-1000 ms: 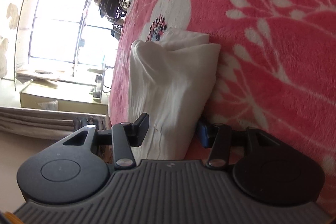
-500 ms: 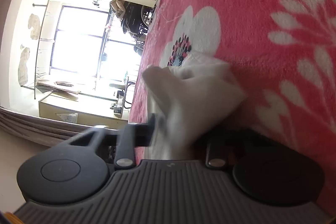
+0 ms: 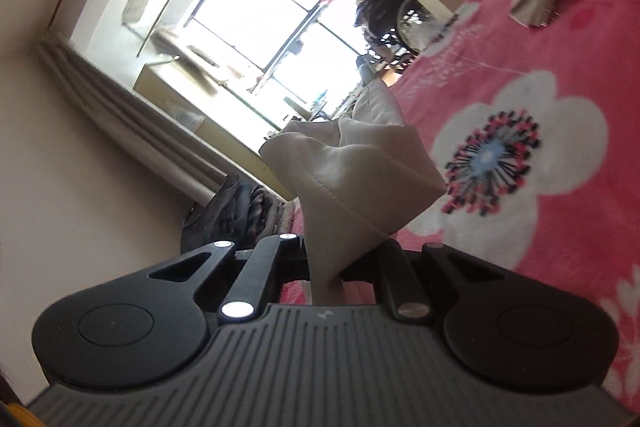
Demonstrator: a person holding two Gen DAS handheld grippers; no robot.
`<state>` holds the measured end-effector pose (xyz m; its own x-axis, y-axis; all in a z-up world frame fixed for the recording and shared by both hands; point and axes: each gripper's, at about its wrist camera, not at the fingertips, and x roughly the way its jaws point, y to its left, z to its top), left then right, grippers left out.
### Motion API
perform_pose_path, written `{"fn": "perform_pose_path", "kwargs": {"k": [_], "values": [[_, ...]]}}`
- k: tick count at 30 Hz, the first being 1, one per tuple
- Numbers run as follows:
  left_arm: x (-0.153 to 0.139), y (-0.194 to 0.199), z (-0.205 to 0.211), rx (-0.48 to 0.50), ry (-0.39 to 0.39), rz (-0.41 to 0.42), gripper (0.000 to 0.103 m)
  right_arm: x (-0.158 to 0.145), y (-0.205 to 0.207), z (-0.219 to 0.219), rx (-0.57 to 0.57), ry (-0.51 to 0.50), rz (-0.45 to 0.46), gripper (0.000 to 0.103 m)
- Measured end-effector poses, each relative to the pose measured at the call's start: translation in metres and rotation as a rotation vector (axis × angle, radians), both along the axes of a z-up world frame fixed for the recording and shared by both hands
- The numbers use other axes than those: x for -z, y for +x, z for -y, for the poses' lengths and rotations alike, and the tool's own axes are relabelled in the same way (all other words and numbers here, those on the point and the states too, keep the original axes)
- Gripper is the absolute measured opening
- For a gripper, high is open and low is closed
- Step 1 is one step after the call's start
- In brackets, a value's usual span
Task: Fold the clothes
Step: 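Pinch the folded white shirt bundle with the right gripper and lift it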
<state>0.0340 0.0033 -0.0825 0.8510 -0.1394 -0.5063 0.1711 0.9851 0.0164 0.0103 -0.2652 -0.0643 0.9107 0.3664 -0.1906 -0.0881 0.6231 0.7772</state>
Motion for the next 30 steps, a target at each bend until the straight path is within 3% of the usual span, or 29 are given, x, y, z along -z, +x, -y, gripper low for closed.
{"fn": "perform_pose_path", "kwargs": {"k": [4,8,11,19,30], "values": [[-0.012,-0.019,0.007,0.083,0.065,0.086,0.059,-0.002,-0.010,-0.010,-0.019,-0.025,0.010,0.007],[0.011,-0.013,0.034,0.185,0.154,0.019,0.056,-0.003,-0.007,-0.018,-0.037,-0.038,0.021,0.006],[0.016,-0.011,0.039,0.179,0.148,0.007,0.056,-0.005,-0.005,-0.028,-0.060,-0.067,0.012,0.006],[-0.014,-0.039,-0.007,0.114,0.090,0.001,0.060,-0.020,-0.003,-0.057,-0.125,-0.141,0.039,0.006],[-0.034,-0.076,-0.111,-0.132,0.002,-0.155,0.060,-0.032,-0.001,-0.135,-0.295,-0.312,0.098,0.006]]}}
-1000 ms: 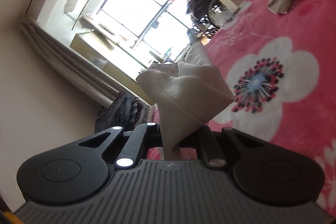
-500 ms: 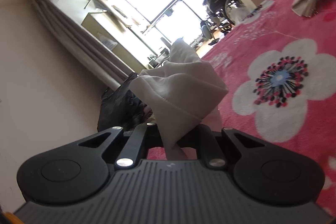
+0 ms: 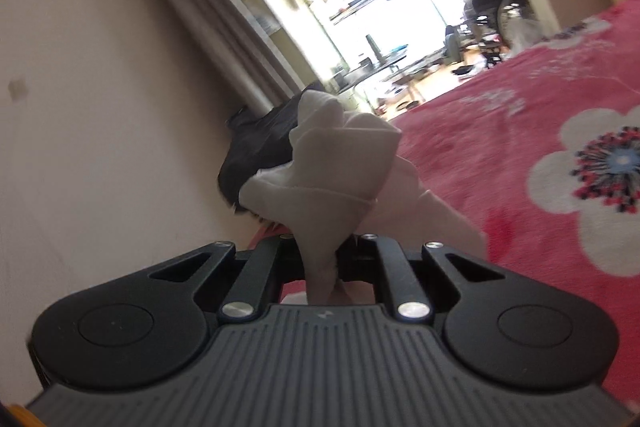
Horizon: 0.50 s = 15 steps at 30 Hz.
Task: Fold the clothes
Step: 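Pinch the folded white shirt bundle with the right gripper and lift it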
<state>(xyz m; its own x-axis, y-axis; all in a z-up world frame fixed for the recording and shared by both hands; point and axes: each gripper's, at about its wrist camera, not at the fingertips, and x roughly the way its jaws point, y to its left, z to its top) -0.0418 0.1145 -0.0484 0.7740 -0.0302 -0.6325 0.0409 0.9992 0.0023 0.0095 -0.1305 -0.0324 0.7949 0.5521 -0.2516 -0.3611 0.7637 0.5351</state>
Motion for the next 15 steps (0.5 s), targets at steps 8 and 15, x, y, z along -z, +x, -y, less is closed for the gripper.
{"fn": "perform_pose_path", "kwargs": {"k": [8,15], "values": [[0.001,-0.018,-0.055,-0.166,-0.144,-0.086,0.058,0.017,-0.003,-0.092,-0.189,-0.396,0.065,0.006],[-0.016,-0.027,-0.084,-0.229,-0.234,-0.054,0.058,0.040,-0.019,-0.153,-0.280,-0.713,0.120,0.010]]}}
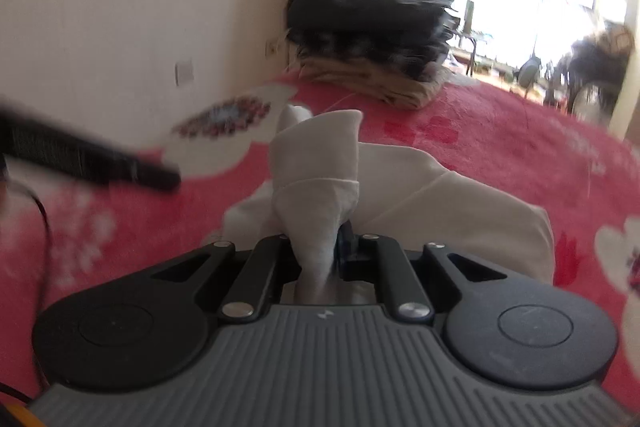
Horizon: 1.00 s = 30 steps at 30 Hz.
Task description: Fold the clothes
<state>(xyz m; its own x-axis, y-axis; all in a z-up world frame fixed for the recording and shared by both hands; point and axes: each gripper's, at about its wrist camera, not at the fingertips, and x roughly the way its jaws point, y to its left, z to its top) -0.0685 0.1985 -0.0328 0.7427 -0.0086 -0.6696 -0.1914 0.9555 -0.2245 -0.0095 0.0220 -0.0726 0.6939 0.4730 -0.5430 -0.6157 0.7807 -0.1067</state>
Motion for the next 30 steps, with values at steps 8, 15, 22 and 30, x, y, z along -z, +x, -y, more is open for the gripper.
{"fn": "perform_pose_path", "kwargs": {"k": [8,15,22,30], "values": [[-0.017,0.012,-0.003,0.032,-0.092,0.077,0.059,0.004,-0.048,-0.025,-0.101,-0.187,0.178,0.042],[-0.016,0.015,-0.004,0.027,-0.118,0.075,0.059,-0.006,-0.060,-0.014,-0.132,-0.142,0.246,0.052],[-0.025,0.013,-0.003,0.041,-0.120,0.121,0.059,-0.016,-0.041,-0.013,-0.096,-0.101,0.239,0.012],[-0.021,0.047,0.037,0.242,-0.168,0.147,0.059,0.017,-0.044,-0.033,-0.175,-0.179,0.205,0.018]]}}
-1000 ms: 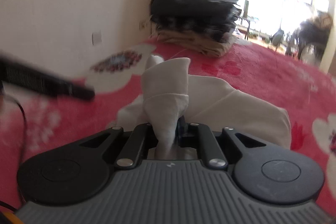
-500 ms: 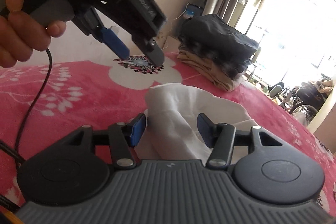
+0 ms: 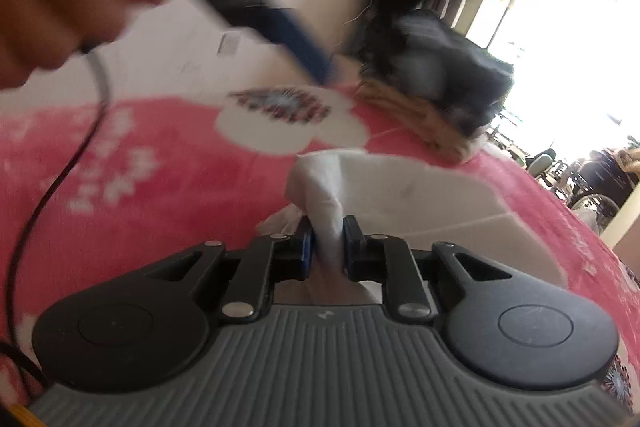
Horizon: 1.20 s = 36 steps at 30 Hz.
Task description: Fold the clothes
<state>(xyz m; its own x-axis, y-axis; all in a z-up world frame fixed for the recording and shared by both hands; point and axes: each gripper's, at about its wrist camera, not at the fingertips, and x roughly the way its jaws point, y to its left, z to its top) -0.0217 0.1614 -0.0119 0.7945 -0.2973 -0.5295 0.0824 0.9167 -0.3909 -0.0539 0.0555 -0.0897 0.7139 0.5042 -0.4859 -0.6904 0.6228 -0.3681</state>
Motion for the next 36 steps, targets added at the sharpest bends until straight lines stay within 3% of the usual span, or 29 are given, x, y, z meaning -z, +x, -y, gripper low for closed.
{"fn": "perform_pose_path", "kwargs": {"k": [2,7,10,12,13,15,20,23,26,29,32,36], "values": [[0.010,0.012,0.017,0.049,0.038,-0.019,0.058,0.003,-0.004,0.001,-0.011,-0.005,0.006,0.026],[0.044,0.027,0.030,0.056,0.130,-0.103,0.055,-0.007,-0.018,0.023,-0.043,0.045,0.013,0.038],[0.053,0.028,0.026,0.053,0.143,-0.111,0.053,-0.022,-0.013,0.059,-0.024,0.186,-0.096,0.039],[0.057,0.026,0.028,0.053,0.157,-0.108,0.054,-0.033,0.008,0.096,0.032,0.391,-0.266,0.037],[0.056,0.025,0.026,0.043,0.141,-0.106,0.054,-0.036,0.017,0.111,0.065,0.452,-0.308,0.039],[0.056,0.025,0.024,0.029,0.143,-0.105,0.053,-0.041,0.035,0.141,0.135,0.568,-0.383,0.033],[0.060,0.024,0.027,0.025,0.185,-0.101,0.053,-0.053,0.064,0.164,0.229,0.644,-0.303,0.026],[0.063,0.024,0.030,0.025,0.217,-0.100,0.053,-0.047,0.085,0.154,0.251,0.603,-0.287,0.022],[0.065,0.023,0.033,0.028,0.249,-0.097,0.053,-0.020,0.112,0.136,0.282,0.533,-0.309,0.020],[0.057,0.020,0.037,0.023,0.311,-0.081,0.053,-0.001,0.114,0.124,0.296,0.495,-0.319,0.019],[0.034,0.011,0.040,0.014,0.353,-0.005,0.055,0.012,0.114,0.113,0.303,0.461,-0.318,0.019],[0.004,0.010,0.051,0.074,0.309,0.106,0.061,0.012,0.115,0.115,0.300,0.457,-0.322,0.019]]}}
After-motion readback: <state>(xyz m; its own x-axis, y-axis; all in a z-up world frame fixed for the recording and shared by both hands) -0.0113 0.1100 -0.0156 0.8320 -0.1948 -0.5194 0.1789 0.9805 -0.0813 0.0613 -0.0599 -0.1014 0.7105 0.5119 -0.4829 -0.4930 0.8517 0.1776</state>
